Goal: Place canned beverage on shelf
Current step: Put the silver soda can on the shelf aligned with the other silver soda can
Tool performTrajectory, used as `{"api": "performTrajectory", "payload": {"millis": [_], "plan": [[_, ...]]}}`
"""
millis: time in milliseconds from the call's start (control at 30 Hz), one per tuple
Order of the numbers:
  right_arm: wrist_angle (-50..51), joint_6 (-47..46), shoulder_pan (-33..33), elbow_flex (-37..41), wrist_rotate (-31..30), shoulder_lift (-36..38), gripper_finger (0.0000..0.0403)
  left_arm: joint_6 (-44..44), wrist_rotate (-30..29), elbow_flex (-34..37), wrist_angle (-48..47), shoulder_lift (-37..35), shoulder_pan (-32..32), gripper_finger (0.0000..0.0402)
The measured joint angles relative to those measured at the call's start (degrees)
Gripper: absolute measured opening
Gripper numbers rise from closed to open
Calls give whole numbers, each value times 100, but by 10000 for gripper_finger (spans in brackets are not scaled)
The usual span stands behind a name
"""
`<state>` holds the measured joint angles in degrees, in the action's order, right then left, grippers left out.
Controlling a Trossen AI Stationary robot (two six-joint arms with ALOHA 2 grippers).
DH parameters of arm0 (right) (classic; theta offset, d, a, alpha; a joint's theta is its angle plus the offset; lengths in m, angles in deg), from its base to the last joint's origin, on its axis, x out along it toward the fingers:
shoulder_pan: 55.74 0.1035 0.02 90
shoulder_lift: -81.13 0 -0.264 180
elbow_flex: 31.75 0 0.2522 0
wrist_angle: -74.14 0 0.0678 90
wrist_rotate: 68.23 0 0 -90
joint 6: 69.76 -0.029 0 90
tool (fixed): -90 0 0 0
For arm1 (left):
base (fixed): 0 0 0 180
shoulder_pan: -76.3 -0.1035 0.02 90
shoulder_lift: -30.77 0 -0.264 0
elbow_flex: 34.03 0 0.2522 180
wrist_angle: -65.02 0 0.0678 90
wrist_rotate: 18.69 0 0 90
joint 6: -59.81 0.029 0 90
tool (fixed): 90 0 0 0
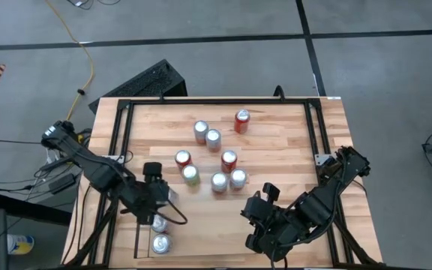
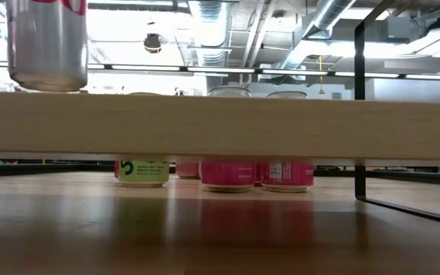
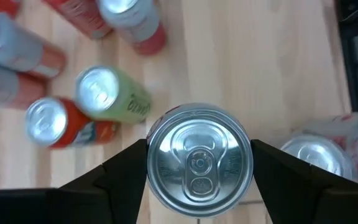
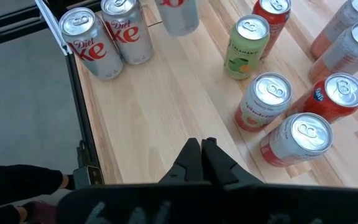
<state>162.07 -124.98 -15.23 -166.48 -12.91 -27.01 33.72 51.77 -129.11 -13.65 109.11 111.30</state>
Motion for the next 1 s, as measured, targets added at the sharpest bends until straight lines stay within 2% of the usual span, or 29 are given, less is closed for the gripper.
{"api": "performTrajectory", "payload": {"millis": [500,667,867,1000], "plan": [[-120,-22,-25,0,-39,0,0,-1057,-68,446,5,-111,486,249],[-135,19,-69,0,-157,0,0,-1044,-268,469,-11,-376,485,249],[-136,19,-149,0,-187,0,0,-784,167,885,182,-639,484,249],[-137,19,-204,0,-186,0,0,-380,227,1143,475,-901,409,249]]}}
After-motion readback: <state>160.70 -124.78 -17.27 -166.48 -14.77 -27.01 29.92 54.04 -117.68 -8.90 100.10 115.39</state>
